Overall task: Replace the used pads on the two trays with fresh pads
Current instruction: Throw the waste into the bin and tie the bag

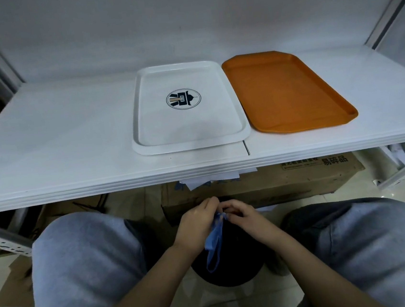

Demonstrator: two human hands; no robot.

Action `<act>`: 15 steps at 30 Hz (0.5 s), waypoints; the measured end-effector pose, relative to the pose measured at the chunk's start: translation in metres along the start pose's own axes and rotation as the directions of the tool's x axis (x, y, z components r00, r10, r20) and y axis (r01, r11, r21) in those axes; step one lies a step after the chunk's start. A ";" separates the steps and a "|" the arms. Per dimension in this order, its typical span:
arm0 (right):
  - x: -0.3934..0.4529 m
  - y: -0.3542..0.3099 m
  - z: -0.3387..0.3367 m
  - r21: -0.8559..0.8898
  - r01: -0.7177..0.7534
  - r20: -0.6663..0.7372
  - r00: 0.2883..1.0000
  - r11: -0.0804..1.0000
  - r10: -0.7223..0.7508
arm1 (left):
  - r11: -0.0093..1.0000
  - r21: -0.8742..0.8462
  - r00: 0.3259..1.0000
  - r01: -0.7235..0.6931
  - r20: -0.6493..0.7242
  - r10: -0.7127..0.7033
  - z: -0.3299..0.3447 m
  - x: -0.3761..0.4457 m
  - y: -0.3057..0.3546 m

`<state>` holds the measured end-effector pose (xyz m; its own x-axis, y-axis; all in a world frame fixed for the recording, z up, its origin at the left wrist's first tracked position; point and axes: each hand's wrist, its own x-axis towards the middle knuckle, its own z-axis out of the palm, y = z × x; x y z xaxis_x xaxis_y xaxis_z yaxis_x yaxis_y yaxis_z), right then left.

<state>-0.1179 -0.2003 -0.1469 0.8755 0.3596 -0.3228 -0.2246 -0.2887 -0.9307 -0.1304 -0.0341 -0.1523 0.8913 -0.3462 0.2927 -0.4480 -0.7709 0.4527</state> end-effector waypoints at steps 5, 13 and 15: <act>-0.003 -0.005 -0.008 0.022 -0.001 0.075 0.997 1.000 -0.001 | 0.974 -0.197 0.994 0.111 0.026 -0.108 -0.007 -0.003 -0.005; 0.002 -0.006 -0.005 -0.106 0.003 0.054 0.999 0.994 0.003 | 0.763 -0.569 0.951 0.307 0.213 -0.224 -0.011 0.001 -0.011; 0.001 -0.009 -0.001 -0.116 0.017 0.010 1.000 0.993 -0.016 | 0.732 -0.599 0.946 0.325 0.220 -0.240 -0.010 0.000 -0.010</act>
<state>-0.1147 -0.1985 -0.1388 0.8745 0.3732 -0.3097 -0.1587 -0.3833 -0.9099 -0.1267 -0.0212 -0.1481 0.9654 -0.2601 -0.0169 -0.0798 -0.3565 0.9309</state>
